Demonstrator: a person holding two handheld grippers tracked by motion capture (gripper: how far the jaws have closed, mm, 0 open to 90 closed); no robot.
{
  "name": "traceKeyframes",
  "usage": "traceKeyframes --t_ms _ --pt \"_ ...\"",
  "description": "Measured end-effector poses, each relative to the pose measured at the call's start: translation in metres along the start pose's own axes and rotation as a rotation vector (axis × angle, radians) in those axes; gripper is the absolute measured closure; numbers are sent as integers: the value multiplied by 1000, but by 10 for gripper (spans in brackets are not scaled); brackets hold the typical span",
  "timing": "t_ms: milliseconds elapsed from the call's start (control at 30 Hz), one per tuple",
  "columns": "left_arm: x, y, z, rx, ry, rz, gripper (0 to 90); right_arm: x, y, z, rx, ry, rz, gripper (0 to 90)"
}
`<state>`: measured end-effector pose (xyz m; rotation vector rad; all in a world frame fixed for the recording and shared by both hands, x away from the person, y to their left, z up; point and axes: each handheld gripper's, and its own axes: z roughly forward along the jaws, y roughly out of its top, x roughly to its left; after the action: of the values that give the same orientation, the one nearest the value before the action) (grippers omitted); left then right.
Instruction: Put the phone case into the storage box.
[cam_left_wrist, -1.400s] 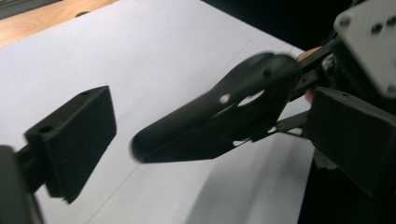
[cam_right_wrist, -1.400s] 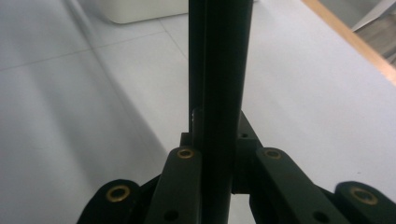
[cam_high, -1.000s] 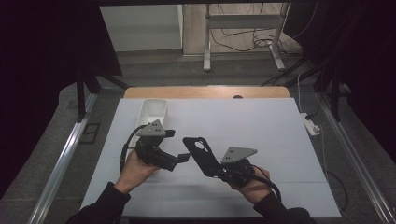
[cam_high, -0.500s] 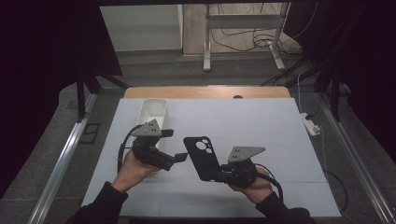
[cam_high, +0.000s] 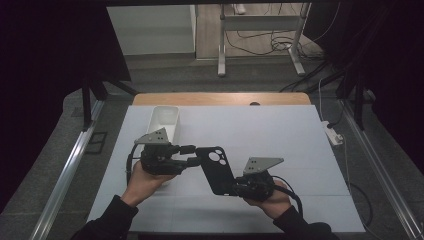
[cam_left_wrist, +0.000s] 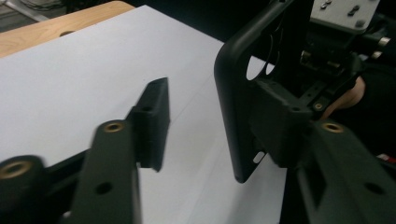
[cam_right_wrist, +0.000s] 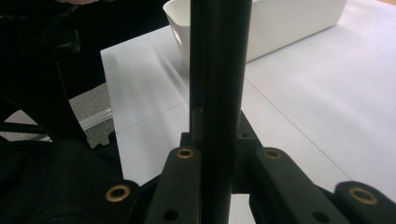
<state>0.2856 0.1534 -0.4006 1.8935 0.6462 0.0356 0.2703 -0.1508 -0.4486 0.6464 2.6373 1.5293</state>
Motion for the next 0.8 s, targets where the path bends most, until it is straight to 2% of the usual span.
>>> traceKeyframes --t_ms 300,800 --pt "0 0 1 -11 -20 -16 692 1 0 1 3 -12 -2 842" --pt "2 -1 1 -25 -21 -52 781 2 1 3 1 -25 -11 843"
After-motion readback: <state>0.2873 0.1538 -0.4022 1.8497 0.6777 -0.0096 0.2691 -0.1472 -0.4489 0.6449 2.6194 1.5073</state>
